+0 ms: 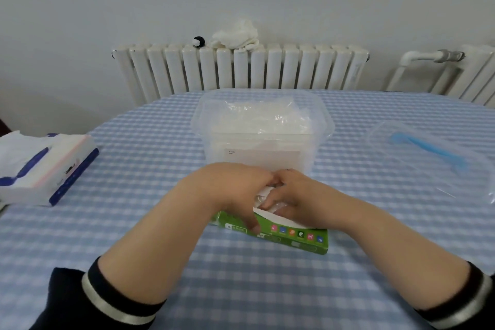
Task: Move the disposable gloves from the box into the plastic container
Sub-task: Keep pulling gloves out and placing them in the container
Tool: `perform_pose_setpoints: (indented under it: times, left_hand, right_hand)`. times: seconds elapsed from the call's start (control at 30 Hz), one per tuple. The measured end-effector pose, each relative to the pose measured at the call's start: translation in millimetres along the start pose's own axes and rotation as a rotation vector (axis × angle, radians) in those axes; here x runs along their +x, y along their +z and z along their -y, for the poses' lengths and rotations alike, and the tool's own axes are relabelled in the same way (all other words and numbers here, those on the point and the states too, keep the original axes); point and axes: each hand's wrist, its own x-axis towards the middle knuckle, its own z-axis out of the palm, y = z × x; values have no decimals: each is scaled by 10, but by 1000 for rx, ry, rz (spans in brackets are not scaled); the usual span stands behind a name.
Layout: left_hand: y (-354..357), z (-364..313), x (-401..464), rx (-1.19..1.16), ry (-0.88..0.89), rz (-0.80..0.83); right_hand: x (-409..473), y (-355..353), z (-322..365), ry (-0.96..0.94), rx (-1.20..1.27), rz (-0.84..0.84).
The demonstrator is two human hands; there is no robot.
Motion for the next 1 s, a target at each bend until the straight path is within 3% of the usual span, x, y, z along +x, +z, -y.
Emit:
perform_pose_setpoints:
  times: [0.13, 0.3, 0.53, 0.63, 0.77, 0.9, 1.0]
  left_hand:
    - [68, 56, 28, 24, -53, -72]
    - [69, 41, 28, 23, -87, -45]
    - [58, -38, 23, 89, -141, -7]
    - [-50, 5, -64, -27, -115, -7]
    - [-246, 160, -254, -494, 52, -34]
    - [-379, 218, -383, -767, 66, -291]
    - [-400, 128, -387, -783, 77, -479]
  right_hand:
    - [6, 26, -10, 4, -50, -81]
    - [-93, -142, 28, 12, 6, -191]
    - [-257, -501, 153, -29, 825, -609]
    - [-310, -545, 179, 0, 1021, -585]
    - [-305, -524, 166, 104, 1165, -516]
    - [-310, -526, 229, 149, 1316, -462]
    - [-296, -495, 290, 160, 1403, -409]
